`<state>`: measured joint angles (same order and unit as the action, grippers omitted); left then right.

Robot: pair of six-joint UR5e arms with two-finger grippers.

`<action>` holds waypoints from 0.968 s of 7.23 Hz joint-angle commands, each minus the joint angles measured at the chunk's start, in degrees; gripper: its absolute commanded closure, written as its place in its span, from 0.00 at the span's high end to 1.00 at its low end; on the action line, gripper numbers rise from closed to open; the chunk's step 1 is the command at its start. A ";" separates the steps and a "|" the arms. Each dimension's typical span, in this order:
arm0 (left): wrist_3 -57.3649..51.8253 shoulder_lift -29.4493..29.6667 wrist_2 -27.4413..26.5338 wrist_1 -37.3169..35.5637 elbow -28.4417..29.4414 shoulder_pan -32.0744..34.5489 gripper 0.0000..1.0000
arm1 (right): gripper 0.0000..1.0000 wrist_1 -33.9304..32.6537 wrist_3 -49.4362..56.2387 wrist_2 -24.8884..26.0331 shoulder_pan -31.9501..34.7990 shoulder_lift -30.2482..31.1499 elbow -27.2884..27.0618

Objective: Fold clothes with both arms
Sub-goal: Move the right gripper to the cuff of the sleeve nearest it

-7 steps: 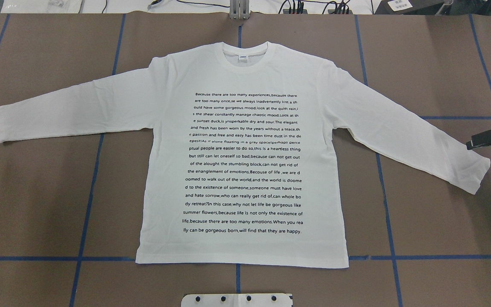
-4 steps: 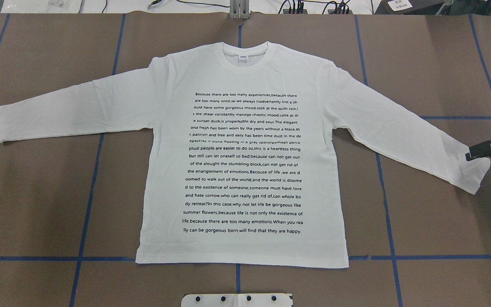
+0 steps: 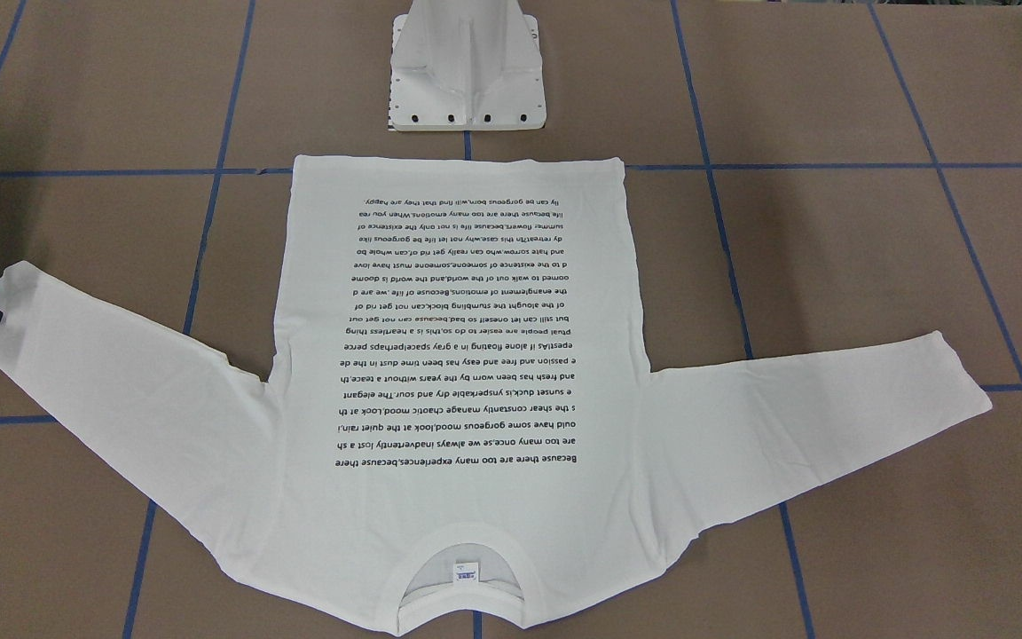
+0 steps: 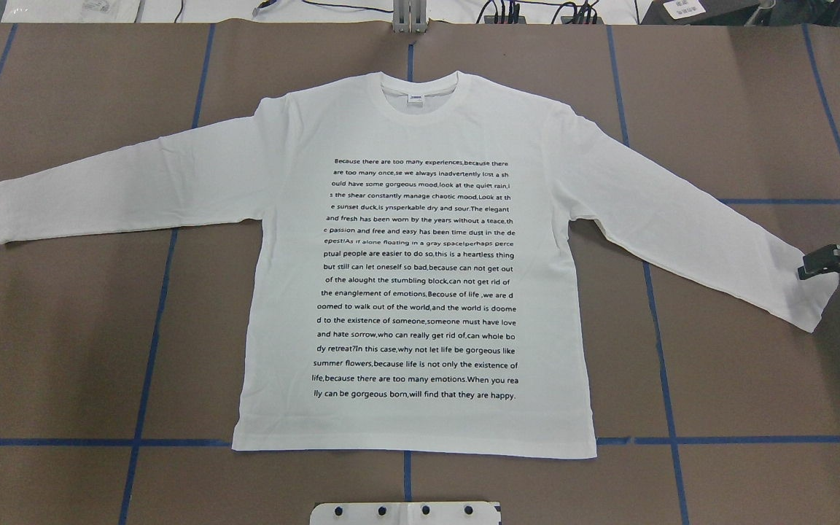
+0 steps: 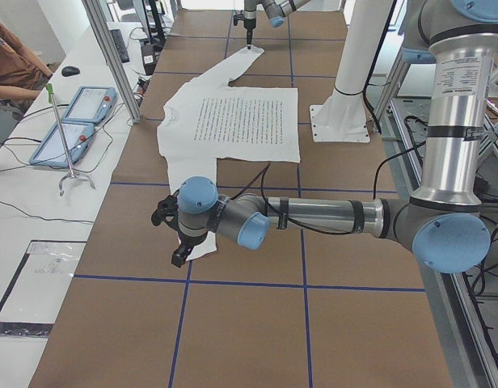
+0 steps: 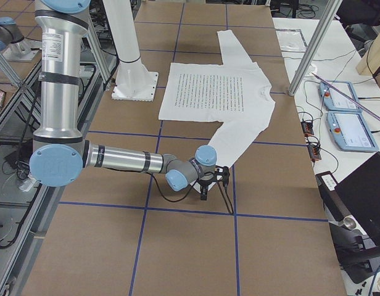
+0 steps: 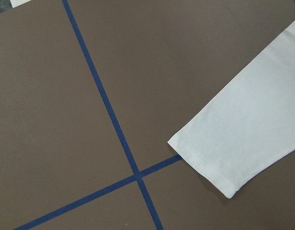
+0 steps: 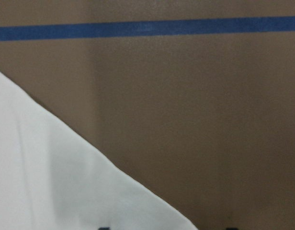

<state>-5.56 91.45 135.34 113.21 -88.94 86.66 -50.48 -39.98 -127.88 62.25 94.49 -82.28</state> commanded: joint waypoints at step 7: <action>0.20 0.31 -0.08 7.90 7.20 -0.17 1.00 | 0.00 -0.32 0.26 -1.57 -0.21 -0.36 -3.31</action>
<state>-5.42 91.66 135.26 120.53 -82.48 86.57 -50.79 -39.79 -128.94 61.72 93.85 -84.64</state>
